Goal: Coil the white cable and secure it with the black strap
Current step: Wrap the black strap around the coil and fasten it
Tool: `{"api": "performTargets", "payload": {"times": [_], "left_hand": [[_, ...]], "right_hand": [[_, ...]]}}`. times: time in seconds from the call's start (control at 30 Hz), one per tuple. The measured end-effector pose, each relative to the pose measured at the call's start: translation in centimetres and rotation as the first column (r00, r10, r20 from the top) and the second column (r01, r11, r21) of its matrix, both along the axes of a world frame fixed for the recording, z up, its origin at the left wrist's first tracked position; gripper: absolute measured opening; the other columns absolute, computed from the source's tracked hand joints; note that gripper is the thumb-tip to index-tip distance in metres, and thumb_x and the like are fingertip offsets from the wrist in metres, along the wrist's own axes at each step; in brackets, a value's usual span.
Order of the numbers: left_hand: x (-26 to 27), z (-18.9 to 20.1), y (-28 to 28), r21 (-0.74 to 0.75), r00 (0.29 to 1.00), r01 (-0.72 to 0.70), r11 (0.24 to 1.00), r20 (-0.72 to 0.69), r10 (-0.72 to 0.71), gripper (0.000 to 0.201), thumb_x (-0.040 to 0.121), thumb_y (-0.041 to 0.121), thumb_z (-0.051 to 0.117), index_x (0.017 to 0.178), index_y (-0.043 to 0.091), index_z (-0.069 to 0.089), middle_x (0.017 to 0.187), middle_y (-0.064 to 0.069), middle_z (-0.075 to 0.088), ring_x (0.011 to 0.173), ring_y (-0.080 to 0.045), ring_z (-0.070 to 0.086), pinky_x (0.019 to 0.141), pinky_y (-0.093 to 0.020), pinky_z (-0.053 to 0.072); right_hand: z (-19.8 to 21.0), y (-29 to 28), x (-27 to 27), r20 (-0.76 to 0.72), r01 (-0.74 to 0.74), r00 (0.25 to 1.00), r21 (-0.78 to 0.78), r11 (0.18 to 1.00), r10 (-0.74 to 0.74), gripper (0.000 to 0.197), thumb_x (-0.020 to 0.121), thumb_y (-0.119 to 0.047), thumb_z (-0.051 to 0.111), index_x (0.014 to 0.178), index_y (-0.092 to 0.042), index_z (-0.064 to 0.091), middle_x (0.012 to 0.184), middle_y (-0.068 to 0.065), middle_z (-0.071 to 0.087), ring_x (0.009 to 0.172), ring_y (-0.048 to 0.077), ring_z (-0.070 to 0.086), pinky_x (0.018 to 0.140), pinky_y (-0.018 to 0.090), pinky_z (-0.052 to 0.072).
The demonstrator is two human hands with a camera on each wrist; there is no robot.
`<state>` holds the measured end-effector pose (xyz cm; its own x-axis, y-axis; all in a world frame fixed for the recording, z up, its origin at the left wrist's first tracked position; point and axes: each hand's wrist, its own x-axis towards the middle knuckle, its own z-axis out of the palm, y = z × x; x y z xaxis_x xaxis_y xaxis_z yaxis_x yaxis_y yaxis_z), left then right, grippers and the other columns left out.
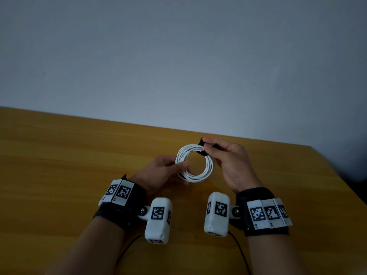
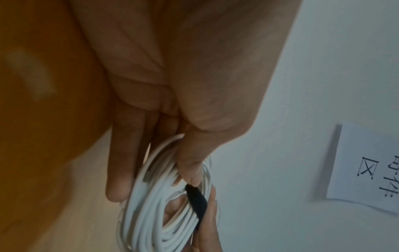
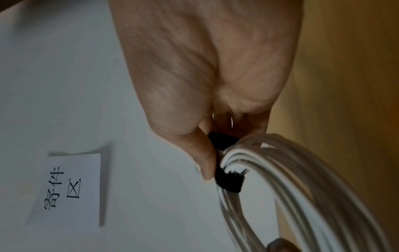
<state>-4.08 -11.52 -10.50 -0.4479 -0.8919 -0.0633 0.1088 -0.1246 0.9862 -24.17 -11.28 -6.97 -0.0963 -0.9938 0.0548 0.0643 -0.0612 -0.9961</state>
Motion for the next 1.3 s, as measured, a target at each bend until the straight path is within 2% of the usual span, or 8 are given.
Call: {"api": "performTargets", "payload": {"times": [0.13,0.3,0.57,0.8,1.03,1.13,1.2,1.3], "left_hand": [[0.2,0.1,0.0,0.011,1.0,-0.004,1.0,-0.001,0.004,0.034,0.086,0.028,0.062,0.092,-0.005,0.067,0.084,-0.016,0.072,0.075,-0.03,0.069,0.076,-0.034,0.058],[0.1,0.4,0.2,0.014,1.0,-0.011,1.0,0.0,0.011,0.025,0.094,0.018,0.057,0.09,-0.005,0.066,0.081,-0.016,0.071,0.071,-0.027,0.069,0.071,-0.03,0.058],[0.1,0.4,0.3,0.016,0.999,0.002,1.0,0.032,-0.002,0.033,0.086,0.027,0.062,0.092,-0.005,0.067,0.084,-0.018,0.071,0.075,-0.032,0.068,0.076,-0.034,0.059],[0.2,0.5,0.4,0.022,1.0,0.016,1.0,0.019,-0.017,0.031,0.084,0.029,0.063,0.088,-0.002,0.066,0.08,-0.016,0.071,0.07,-0.03,0.068,0.071,-0.032,0.057],[0.2,0.5,0.4,0.028,0.999,0.028,0.999,0.02,-0.029,0.032,0.085,0.029,0.063,0.088,-0.003,0.066,0.08,-0.017,0.071,0.069,-0.029,0.068,0.071,-0.032,0.056],[0.2,0.4,0.4,0.048,1.0,0.017,0.999,0.003,-0.017,0.028,0.087,0.027,0.063,0.084,-0.001,0.066,0.078,-0.017,0.071,0.066,-0.028,0.067,0.069,-0.032,0.056],[0.1,0.4,0.4,0.057,1.0,0.009,0.998,-0.003,-0.009,0.027,0.087,0.026,0.062,0.084,0.0,0.065,0.078,-0.017,0.071,0.065,-0.028,0.067,0.067,-0.032,0.056],[0.1,0.4,0.4,0.063,1.0,0.014,0.998,-0.016,-0.013,0.029,0.085,0.028,0.063,0.085,-0.001,0.065,0.079,-0.018,0.07,0.065,-0.028,0.067,0.066,-0.032,0.057]], "right_hand": [[0.3,0.2,-0.1,0.065,-0.055,0.996,0.016,0.998,0.054,0.023,0.09,0.003,0.07,0.107,-0.009,0.079,0.111,0.013,0.08,0.107,0.026,0.074,0.087,0.026,0.056],[0.3,0.4,-0.2,-0.019,-0.097,0.995,-0.004,0.995,0.096,0.027,0.091,0.003,0.07,0.11,-0.013,0.079,0.112,0.012,0.079,0.112,0.03,0.074,0.105,0.038,0.052],[0.5,0.6,-0.3,-0.143,-0.01,0.99,-0.023,1.0,0.007,0.029,0.076,-0.004,0.086,0.096,-0.024,0.082,0.09,0.002,0.082,0.093,0.016,0.077,0.1,0.035,0.057],[0.6,0.6,-0.1,-0.211,0.102,0.97,-0.078,0.992,-0.117,0.017,0.073,-0.011,0.09,0.084,-0.022,0.082,0.084,-0.008,0.082,0.082,0.001,0.077,0.072,0.009,0.054],[0.3,0.9,-0.1,-0.26,0.124,0.954,-0.117,0.985,-0.151,0.016,0.072,-0.008,0.091,0.084,-0.015,0.082,0.073,-0.013,0.08,0.071,-0.003,0.074,0.065,0.007,0.053],[0.3,0.9,0.0,-0.394,0.15,0.893,-0.195,0.969,-0.217,0.015,0.07,-0.018,0.093,0.078,-0.025,0.082,0.078,-0.01,0.079,0.081,-0.002,0.073,0.073,0.013,0.055],[0.2,1.0,0.0,-0.508,0.166,0.808,-0.291,0.942,-0.299,0.016,0.067,-0.029,0.094,0.077,-0.032,0.082,0.086,-0.013,0.075,0.097,-0.012,0.06,0.082,0.013,0.05],[0.4,1.2,0.1,-0.537,0.148,0.763,-0.397,0.906,-0.36,0.017,0.066,-0.03,0.093,0.077,-0.034,0.08,0.085,-0.014,0.069,0.098,-0.016,0.049,0.081,0.01,0.046]]}}
